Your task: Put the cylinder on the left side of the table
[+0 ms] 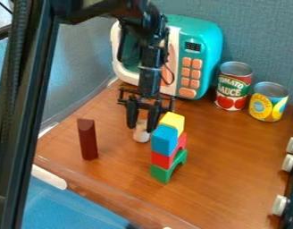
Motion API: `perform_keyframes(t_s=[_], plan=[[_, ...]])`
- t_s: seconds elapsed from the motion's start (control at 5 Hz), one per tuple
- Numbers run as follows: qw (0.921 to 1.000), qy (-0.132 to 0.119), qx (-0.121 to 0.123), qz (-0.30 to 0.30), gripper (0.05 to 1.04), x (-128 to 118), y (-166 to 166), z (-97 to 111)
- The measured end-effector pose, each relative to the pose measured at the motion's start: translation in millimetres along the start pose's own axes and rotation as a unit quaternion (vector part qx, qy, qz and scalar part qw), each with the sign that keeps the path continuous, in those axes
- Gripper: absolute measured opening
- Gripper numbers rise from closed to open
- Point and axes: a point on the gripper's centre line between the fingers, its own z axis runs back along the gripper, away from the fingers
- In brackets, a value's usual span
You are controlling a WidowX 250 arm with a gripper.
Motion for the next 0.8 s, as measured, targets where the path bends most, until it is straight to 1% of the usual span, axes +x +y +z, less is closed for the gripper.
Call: perform_keyframes(t_s=[0.2, 0.4, 0.6, 0.8], plan=[[0.9999, -0.009, -0.007, 0.000, 0.508, 2.6, 1.7, -0.1], [0.9997, -0.012, -0.021, 0.010, 0.579, 3.0, 3.2, -0.3], [0.9986, -0.005, -0.040, 0.034, 0.876, 0.1, 3.4, -2.0], [0.9959, -0.058, -0.058, 0.039, 1.012, -12.2, 3.5, 45.4]])
